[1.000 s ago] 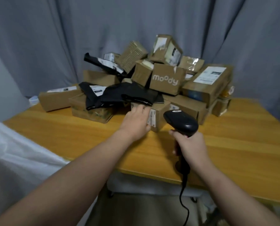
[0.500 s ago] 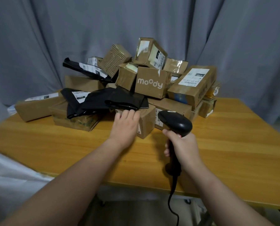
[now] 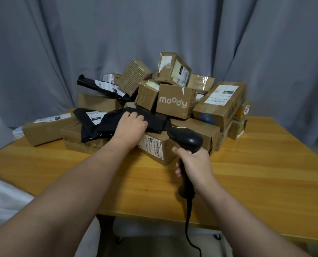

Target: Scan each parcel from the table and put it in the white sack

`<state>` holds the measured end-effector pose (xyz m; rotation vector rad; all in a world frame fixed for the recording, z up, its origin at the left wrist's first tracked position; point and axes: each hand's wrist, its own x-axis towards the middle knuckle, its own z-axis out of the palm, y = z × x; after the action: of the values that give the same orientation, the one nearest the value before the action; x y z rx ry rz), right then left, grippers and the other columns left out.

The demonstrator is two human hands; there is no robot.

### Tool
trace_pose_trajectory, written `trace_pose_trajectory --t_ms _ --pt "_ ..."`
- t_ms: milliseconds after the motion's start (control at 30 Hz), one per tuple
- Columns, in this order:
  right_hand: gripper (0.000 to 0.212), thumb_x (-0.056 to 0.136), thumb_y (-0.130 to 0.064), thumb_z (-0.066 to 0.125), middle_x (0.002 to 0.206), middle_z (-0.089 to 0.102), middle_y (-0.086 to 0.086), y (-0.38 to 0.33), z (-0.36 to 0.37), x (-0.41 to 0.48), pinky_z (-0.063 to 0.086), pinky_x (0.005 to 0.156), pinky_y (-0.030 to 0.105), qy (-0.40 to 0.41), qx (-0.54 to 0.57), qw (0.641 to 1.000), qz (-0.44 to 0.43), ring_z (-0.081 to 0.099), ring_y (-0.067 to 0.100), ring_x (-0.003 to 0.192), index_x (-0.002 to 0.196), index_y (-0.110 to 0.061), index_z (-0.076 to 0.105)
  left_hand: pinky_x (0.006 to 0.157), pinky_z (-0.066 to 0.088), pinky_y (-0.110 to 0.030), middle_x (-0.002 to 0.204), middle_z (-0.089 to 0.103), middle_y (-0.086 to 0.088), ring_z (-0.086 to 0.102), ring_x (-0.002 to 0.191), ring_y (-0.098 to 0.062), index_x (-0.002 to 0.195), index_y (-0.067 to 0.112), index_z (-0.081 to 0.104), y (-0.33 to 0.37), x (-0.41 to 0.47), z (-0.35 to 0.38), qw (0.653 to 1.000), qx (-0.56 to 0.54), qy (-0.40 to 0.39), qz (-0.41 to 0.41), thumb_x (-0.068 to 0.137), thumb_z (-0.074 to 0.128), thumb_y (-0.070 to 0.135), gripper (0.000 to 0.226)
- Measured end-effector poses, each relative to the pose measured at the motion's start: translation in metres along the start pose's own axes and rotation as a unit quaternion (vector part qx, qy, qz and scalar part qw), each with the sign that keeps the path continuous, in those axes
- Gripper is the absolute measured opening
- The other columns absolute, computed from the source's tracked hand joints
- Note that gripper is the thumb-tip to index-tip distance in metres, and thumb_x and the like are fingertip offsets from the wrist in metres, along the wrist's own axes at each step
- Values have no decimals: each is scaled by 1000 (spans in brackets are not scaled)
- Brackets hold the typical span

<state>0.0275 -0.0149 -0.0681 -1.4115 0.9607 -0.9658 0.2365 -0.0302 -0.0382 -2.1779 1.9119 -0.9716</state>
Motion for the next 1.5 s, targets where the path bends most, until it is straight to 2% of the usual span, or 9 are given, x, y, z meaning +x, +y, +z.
trace_pose_trajectory --t_ms 100,333,533,833,933,1000,1133,1333,1500 --pt "12 88 -21 65 55 59 2 0 0 -3 50 48 24 -6 -4 1000 -5 57 14 46 83 -10 64 83 44 -39 104 62 -6 58 98 -27 107 15 60 -14 16 -20 991 -88 92 -44 94 52 15 15" --pt "9 89 -20 65 58 60 4 -4 1 -9 49 48 26 2 -8 1000 -17 57 15 47 85 -12 64 65 33 -38 83 54 -13 51 76 -33 94 6 44 -65 24 -85 866 -333 300 -222 101 37 21 18" --pt "8 88 -18 66 59 60 6 -6 -3 -27 50 54 30 -1 16 999 -42 58 18 52 84 -12 65 63 24 -29 77 44 -2 41 75 -21 94 10 38 -65 -35 -87 796 -462 266 -287 103 38 20 13" --pt "13 88 -11 67 55 57 9 25 1 -83 45 46 25 -22 73 997 0 52 17 43 76 -8 63 76 40 -35 86 52 -4 52 88 -25 98 11 42 19 -190 -19 600 -632 64 -486 103 40 19 10" --pt "13 87 -18 69 66 64 10 46 5 -101 46 46 25 -51 37 996 61 53 14 43 82 -7 65 72 42 -33 90 55 -14 55 83 -27 91 5 48 34 -214 -18 676 -558 -169 -450 100 47 16 14" --pt "15 85 -23 71 77 68 8 57 3 -108 45 46 26 -52 3 995 88 54 14 44 93 -11 64 88 44 -38 114 55 -24 54 105 -35 108 -1 54 33 -216 -20 766 -441 -262 -387 96 57 27 31" --pt "22 85 -25 72 81 67 5 65 3 -113 46 47 27 -37 -3 994 106 55 16 49 102 -14 63 108 31 -39 142 33 -13 34 131 -30 141 7 37 31 -186 -33 897 -313 -167 -265 93 55 43 62" --pt "17 85 -18 72 70 62 3 77 0 -118 46 51 26 4 68 992 106 53 14 52 99 -10 66 111 32 -43 152 34 -6 37 135 -28 149 15 29 45 -128 -28 833 -349 -424 -72 83 64 56 85" --pt "21 82 -15 74 95 74 3 83 -9 -116 52 84 30 33 111 990 76 68 16 92 103 -12 71 98 46 -41 123 58 -2 56 109 -25 123 16 48 48 -127 -21 803 -385 -444 -99 66 83 49 75"
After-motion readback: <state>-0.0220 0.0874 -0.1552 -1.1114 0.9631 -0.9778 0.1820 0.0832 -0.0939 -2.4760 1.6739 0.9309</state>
